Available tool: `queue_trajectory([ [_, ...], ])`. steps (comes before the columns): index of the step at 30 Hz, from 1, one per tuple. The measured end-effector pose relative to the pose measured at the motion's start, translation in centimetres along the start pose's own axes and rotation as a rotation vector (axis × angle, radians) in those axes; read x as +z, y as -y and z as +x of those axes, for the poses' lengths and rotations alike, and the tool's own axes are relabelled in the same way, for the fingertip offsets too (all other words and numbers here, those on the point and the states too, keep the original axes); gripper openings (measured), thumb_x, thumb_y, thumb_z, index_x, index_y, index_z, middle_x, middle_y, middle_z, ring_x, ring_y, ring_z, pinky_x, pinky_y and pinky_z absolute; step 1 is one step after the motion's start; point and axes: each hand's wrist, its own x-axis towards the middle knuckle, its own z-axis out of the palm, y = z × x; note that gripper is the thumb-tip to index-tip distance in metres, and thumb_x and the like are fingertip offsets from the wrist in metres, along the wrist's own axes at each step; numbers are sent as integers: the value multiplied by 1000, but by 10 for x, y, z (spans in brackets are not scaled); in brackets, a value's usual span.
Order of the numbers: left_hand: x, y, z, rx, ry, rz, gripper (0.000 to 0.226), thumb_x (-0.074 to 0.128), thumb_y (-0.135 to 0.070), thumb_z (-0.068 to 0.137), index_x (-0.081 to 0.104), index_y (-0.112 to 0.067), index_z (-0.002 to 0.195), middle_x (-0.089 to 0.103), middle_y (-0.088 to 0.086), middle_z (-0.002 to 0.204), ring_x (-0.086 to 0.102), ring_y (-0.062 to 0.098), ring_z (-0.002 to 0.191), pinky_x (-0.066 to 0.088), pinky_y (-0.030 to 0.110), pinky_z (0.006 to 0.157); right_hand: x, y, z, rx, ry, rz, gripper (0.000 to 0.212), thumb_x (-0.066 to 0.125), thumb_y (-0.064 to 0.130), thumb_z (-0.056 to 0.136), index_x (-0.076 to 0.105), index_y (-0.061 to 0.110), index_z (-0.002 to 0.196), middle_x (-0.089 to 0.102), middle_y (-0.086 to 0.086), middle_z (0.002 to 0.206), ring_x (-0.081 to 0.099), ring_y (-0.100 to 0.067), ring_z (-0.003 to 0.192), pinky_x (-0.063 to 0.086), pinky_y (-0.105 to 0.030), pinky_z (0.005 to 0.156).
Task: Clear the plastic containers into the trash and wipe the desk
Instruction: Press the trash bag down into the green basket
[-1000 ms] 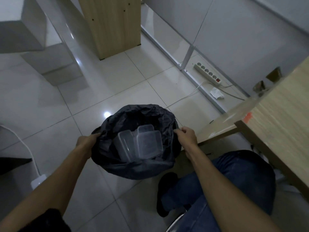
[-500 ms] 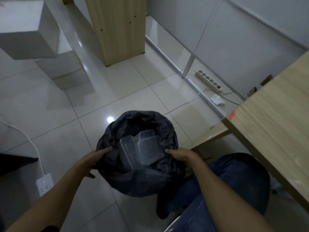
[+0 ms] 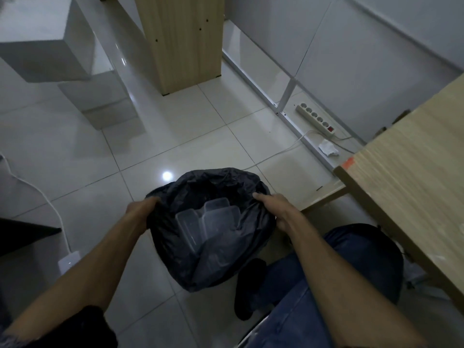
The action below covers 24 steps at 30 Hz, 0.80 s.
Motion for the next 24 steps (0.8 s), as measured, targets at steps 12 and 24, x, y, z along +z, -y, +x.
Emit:
queue_trajectory([
  [12, 6, -48, -4, 183, 208, -486, 61, 91, -23, 68, 65, -8, 121, 72, 10, 110, 69, 27, 99, 61, 33, 61, 5, 20, 9, -172, 41, 686, 73, 92, 37, 69, 68, 0, 128, 71, -22, 124, 69, -42, 112, 54, -57, 100],
  [24, 13, -98, -33, 397, 282, 85, 52, 76, -9, 89, 60, -7, 139, 64, 10, 136, 64, 26, 114, 54, 39, 98, -9, 49, -4, -223, -33, 491, 25, 67, -2, 90, 64, -4, 114, 73, -24, 109, 72, -40, 98, 59, -56, 90],
])
